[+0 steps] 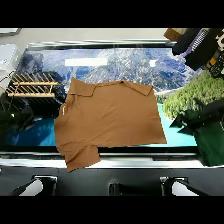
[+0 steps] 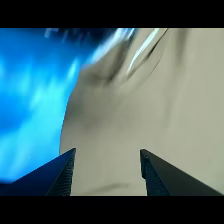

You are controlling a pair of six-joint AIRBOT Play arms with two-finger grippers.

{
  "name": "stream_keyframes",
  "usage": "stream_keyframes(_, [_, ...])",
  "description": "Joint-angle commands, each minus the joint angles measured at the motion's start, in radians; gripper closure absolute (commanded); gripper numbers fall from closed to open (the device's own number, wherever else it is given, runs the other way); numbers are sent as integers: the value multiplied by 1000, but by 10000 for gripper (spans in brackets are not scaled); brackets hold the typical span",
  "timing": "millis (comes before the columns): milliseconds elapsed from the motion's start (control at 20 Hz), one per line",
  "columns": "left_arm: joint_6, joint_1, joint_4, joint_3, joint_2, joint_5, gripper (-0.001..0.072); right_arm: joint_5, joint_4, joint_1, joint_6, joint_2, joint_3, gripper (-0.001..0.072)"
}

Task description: Fold the clothes and pants, and hang the long-sleeved shirts on hangers.

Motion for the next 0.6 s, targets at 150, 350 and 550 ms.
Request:
stream_keyframes(150, [12,16,-4,-174,100,7,234,140,40,-11,-73,23,-187,193])
stream_keyframes(350, [12,16,-4,-174,100,6,234,177,58,-11,-99,23,-245,193])
stream_keyframes(550, [13,16,-3,-174,100,-7,234,230,90,-11,-117,21,-288,195])
